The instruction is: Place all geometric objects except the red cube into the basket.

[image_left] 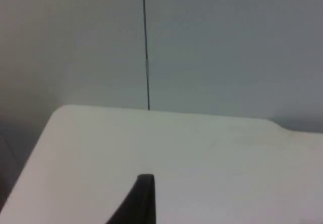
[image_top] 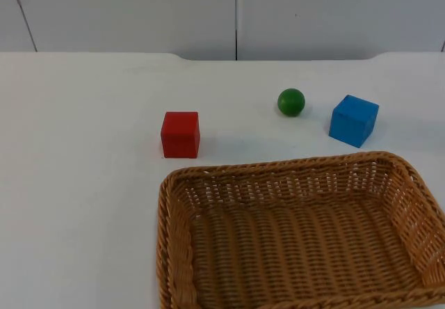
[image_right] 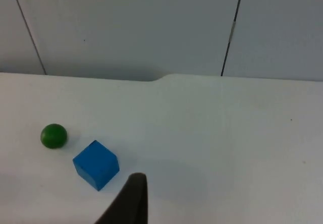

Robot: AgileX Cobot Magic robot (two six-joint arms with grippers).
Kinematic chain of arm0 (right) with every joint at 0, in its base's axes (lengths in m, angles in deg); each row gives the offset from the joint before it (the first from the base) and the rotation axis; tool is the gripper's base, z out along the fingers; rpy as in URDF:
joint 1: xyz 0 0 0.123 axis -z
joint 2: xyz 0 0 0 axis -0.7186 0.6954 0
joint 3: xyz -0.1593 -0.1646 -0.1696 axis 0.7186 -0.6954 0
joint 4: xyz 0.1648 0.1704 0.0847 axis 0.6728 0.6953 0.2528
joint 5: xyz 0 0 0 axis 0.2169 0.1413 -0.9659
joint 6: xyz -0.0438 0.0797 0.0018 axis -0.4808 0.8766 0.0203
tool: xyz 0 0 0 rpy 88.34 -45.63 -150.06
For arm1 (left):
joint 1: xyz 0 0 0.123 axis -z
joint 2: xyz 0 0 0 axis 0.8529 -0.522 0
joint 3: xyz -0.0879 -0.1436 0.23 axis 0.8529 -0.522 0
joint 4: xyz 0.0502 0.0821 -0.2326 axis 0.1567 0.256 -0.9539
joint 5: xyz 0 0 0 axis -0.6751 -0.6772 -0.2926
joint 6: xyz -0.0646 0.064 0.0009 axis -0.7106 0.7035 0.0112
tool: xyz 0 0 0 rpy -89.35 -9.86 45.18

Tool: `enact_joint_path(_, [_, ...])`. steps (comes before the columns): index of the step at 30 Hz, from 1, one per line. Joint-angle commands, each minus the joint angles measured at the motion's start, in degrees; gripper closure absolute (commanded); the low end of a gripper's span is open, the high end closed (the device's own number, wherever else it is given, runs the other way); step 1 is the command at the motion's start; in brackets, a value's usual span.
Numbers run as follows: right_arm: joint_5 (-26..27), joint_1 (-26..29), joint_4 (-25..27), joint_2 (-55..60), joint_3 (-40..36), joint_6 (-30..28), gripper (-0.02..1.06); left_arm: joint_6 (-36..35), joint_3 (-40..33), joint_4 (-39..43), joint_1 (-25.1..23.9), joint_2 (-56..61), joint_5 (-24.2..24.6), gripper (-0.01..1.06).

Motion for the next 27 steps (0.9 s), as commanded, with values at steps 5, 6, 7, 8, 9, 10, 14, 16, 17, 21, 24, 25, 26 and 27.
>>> enact_joint_path(5, [5.43,-0.06,-0.08,5.51,2.01,0.55,0.01,-2.62,1.34,1.02,0.27,-7.07,-5.31,0.00])
enact_joint_path(6, [5.58,-0.06,-0.08,6.34,2.41,0.55,0.01,-1.67,1.80,0.91,0.38,-8.89,-5.17,0.00])
enact_joint_path(7, [5.67,-0.06,-0.08,7.04,2.93,0.55,0.01,-0.72,2.48,0.91,0.79,-10.71,-4.85,0.00])
enact_joint_path(8, [5.67,-0.06,-0.08,7.60,3.49,0.55,0.01,0.14,3.38,0.95,1.37,-12.80,-4.85,0.00])
enact_joint_path(9, [5.67,-0.06,-0.08,7.60,3.49,0.55,0.01,0.14,3.38,0.95,1.37,-12.80,-4.85,0.00])
enact_joint_path(10, [5.80,-0.06,-0.08,7.98,4.04,0.55,0.01,1.05,4.63,0.83,2.08,-14.70,-4.96,0.00])
enact_joint_path(14, [6.33,-0.06,-0.08,8.24,5.10,0.55,0.01,5.08,11.17,0.42,7.27,-24.14,-3.95,0.00])
enact_joint_path(16, [5.59,-0.06,-0.08,8.24,6.11,0.55,0.01,7.28,15.71,0.42,11.21,-30.42,-3.94,0.00])
enact_joint_path(17, [5.32,-0.06,-0.08,8.24,6.42,0.55,0.01,8.30,18.56,0.42,13.05,-33.10,-4.14,0.00])
enact_joint_path(21, [3.24,-0.06,-0.08,8.24,7.60,0.55,0.01,8.97,27.81,0.30,17.54,-42.67,-4.14,0.00])
enact_joint_path(24, [1.63,-0.06,-0.08,8.24,8.29,0.55,0.01,9.86,33.88,-1.08,20.03,-48.21,-4.14,0.00])
enact_joint_path(25, [1.16,-0.06,-0.08,8.24,8.72,0.55,0.01,10.75,37.08,-2.01,21.27,-51.11,-4.14,0.00])
enact_joint_path(26, [1.16,-0.06,-0.18,8.24,8.87,0.55,0.01,11.24,40.11,-2.34,22.51,-53.58,-4.14,0.00])
enact_joint_path(27, [1.02,-0.06,-0.19,8.24,9.10,0.55,0.01,11.51,42.60,-2.34,23.47,-56.43,-4.14,0.00])
